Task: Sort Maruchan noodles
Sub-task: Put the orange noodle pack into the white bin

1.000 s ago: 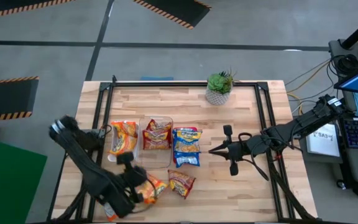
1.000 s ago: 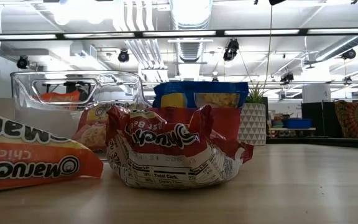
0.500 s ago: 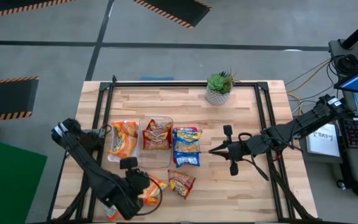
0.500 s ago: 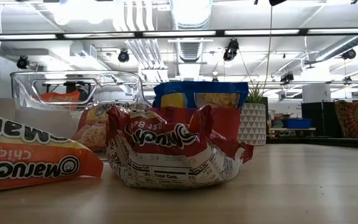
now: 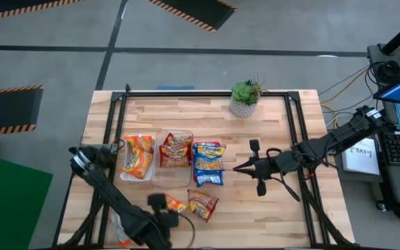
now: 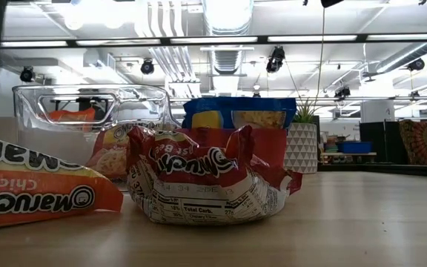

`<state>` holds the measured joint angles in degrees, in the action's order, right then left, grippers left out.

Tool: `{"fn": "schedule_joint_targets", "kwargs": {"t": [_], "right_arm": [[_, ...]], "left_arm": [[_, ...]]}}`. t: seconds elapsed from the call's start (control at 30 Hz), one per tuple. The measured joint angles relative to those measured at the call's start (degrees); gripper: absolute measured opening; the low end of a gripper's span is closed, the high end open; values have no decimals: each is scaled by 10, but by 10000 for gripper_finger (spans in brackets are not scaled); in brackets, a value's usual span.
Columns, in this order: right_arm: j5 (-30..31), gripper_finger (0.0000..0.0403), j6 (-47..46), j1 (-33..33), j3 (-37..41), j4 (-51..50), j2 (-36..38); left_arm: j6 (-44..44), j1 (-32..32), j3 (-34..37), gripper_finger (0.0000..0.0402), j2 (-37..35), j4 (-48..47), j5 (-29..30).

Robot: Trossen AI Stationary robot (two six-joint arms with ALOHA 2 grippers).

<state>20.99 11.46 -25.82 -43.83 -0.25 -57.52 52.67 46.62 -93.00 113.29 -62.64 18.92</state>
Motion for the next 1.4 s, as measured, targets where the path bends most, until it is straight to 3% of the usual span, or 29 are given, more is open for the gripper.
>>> {"fn": "schedule_joint_targets", "kwargs": {"t": [0.1,0.43,0.53,0.7,0.77,0.93,1.07,1.17,1.4], "right_arm": [[0,9,-2,0,0,0,0],[0,9,-4,0,0,0,0],[0,9,-4,0,0,0,0],[0,9,-4,0,0,0,0],[0,9,-4,0,0,0,0],[-1,9,-4,0,0,0,0],[-1,9,-4,0,0,0,0],[-1,9,-4,0,0,1,0],[0,9,0,0,0,0,0]], "left_arm": [[-38,4,1,285,43,44,-17],[1,5,8,266,88,-3,-35],[2,6,9,215,91,-3,-34],[-3,6,9,51,90,-4,-31],[-5,6,9,17,83,-4,-28],[-31,5,-17,2,42,-60,-9],[22,6,-58,0,-30,-206,65],[62,6,-77,0,-85,-266,130],[55,-23,-50,0,-203,-274,150]]}}
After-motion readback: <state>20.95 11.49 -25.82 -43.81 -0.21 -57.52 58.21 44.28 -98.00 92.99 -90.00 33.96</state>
